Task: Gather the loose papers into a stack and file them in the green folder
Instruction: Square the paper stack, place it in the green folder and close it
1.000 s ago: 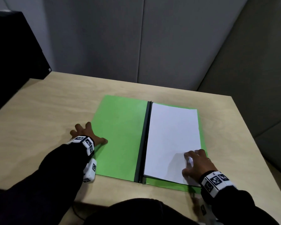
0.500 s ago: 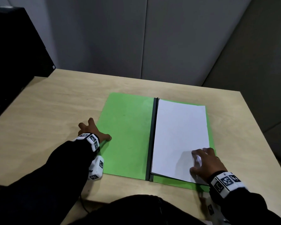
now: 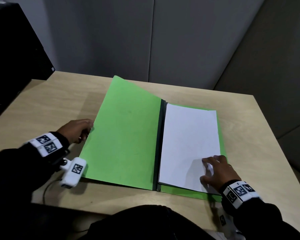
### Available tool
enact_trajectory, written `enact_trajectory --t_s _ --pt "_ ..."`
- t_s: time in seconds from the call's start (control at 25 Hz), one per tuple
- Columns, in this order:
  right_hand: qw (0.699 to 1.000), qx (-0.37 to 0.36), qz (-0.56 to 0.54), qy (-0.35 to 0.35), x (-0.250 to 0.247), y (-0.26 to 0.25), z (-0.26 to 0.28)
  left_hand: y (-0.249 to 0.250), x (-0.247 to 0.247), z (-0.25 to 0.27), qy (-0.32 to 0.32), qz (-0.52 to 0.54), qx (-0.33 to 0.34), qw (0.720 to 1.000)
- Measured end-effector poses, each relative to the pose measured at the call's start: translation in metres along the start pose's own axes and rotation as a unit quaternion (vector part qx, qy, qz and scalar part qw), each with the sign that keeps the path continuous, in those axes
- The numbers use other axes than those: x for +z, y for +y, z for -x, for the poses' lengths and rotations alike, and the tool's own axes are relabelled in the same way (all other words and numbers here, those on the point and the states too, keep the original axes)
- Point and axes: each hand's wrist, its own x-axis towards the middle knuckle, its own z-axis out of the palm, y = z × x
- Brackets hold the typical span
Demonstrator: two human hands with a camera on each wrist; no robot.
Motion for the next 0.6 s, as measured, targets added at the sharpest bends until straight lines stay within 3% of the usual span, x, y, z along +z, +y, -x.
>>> enact_trajectory --t_s 0.2,0.32,0.48,0.6 --pt "1.0 -0.001 0.003 -0.004 0.0 0.001 0.001 0.027 -0.004 0.063 -0.18 0.162 0.042 0.969" --pt "1.0 -0.011 -0.004 0.003 0.002 0.004 0.002 0.041 0.025 0.085 -0.241 0.148 0.091 0.955" --pt "0.997 -0.026 -0.074 0.019 0.005 0.013 0.007 0.029 0.083 0.064 -0.217 0.149 0.018 0.964" --pt "0.995 -0.044 -0.087 0.01 0.007 0.026 0.016 0.021 0.123 0.051 -0.173 0.113 0.046 0.977"
